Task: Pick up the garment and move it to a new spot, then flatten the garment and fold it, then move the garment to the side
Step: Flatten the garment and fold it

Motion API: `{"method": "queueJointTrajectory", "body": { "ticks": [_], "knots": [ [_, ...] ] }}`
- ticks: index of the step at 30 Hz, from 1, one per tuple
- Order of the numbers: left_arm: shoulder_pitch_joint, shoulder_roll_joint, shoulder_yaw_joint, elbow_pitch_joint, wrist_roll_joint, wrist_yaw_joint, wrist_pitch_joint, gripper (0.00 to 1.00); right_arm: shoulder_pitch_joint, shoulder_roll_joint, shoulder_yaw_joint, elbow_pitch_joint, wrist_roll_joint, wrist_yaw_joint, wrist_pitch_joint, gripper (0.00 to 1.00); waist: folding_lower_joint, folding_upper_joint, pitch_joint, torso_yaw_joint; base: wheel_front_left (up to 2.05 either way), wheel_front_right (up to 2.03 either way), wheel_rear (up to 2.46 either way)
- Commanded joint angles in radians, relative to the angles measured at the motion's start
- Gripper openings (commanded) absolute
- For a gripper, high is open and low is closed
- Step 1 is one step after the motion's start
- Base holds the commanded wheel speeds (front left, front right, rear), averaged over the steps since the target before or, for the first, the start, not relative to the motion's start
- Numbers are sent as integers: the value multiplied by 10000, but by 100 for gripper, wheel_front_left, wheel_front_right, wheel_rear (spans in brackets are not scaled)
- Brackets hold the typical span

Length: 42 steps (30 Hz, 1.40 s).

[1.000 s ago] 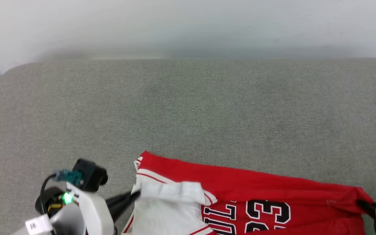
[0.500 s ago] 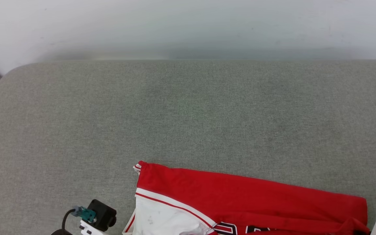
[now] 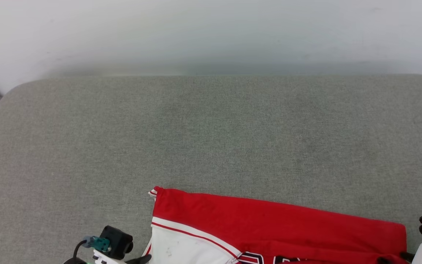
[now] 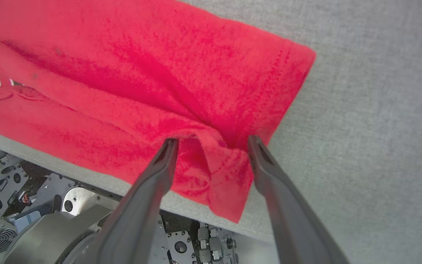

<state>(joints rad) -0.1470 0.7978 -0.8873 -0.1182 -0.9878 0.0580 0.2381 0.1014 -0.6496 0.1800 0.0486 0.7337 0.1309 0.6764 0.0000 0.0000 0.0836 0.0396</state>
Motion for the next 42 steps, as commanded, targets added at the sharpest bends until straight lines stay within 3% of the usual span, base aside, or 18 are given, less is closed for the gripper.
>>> {"method": "queueJointTrajectory", "body": {
  "ticks": [1,5,13,17,22,25,31,42],
  "knots": [
    [109,-57,172,-100,76,14,-315,100,-83,30,-157,-177,104,-4,-134,100,0,0,-205,-17,0,0,0],
    [89,-206,753,-272,251,69,-1653,100,-5,283,-592,-606,226,-4,-282,100,0,0,-558,15,0,0,0],
    [420,-986,2390,-173,651,1067,-4686,100,129,1510,-1752,-1415,15,-4,-153,100,0,0,-820,-22,0,0,0],
    [969,-1435,3412,-151,1200,1586,-5020,100,303,2308,-2636,-1616,-581,-4,273,100,0,0,-775,-53,0,0,0],
    [1636,-2342,5040,-764,3381,1873,-5046,100,532,3521,-3951,-1652,-1787,-2,733,100,0,0,-620,-7,0,0,0],
    [2015,-3095,5918,-1209,4541,1683,-5048,100,680,4180,-4560,-1553,-2367,-4,889,100,0,0,-517,53,0,0,0],
    [2519,-3988,6553,-1104,6196,999,-5050,100,625,5091,-5194,-1128,-2921,-4,864,100,0,0,-361,156,0,0,0],
    [2426,-5085,7288,-660,6982,-262,-5050,100,4,5319,-5706,482,-3108,-4,386,100,0,0,156,456,0,0,0]
  ]
}}
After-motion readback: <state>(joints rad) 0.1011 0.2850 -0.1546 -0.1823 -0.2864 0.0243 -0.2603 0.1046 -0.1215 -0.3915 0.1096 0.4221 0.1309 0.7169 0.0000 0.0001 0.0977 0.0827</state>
